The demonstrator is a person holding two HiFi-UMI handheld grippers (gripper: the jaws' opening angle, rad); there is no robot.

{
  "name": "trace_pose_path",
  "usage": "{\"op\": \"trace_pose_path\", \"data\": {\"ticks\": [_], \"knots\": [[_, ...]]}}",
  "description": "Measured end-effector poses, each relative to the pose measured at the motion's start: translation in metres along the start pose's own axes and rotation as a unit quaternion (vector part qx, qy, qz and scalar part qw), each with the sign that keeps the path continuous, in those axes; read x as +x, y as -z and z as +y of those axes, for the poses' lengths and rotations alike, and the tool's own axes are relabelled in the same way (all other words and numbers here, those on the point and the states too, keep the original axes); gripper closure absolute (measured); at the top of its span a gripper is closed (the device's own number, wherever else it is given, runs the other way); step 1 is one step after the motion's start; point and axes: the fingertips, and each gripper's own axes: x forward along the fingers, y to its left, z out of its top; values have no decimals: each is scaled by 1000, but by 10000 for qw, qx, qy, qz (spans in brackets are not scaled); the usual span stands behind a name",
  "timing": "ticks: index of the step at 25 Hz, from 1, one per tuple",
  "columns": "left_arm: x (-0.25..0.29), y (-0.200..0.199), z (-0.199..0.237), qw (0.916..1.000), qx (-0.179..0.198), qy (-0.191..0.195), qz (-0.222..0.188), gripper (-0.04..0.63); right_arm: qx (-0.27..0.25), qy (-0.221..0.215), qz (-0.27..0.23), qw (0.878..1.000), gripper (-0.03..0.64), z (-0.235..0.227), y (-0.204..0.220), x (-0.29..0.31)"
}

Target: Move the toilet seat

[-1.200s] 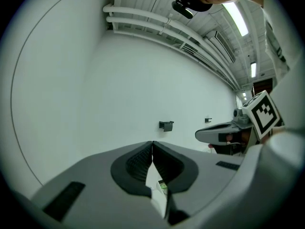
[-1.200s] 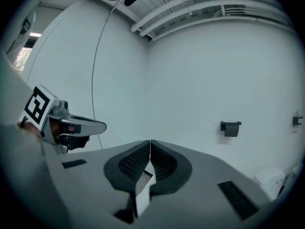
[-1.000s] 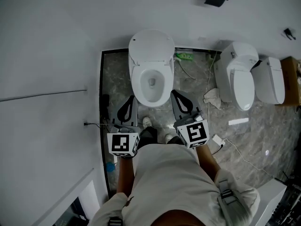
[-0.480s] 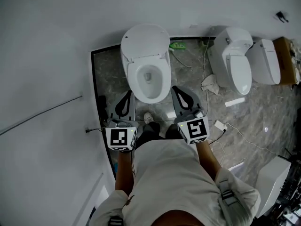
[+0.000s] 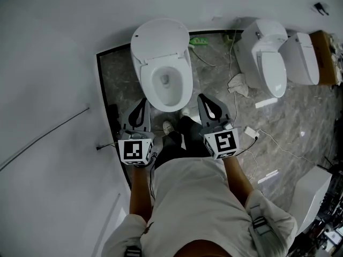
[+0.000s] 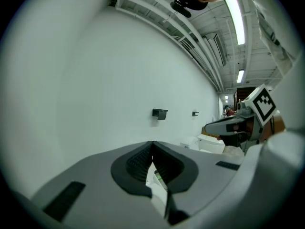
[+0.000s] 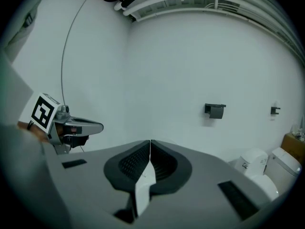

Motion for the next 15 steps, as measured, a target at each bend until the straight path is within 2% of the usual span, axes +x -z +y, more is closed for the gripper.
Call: {"op": "trace_pose_path", "data": {"ticks": [7, 15], "knots": [[24, 29, 5, 9994, 53, -272, 196, 572, 132, -116, 212, 9996, 595, -11, 34, 24], [52, 75, 5, 9983, -42, -362, 460, 572, 241, -349, 624, 9971, 594, -19, 89, 52]]}}
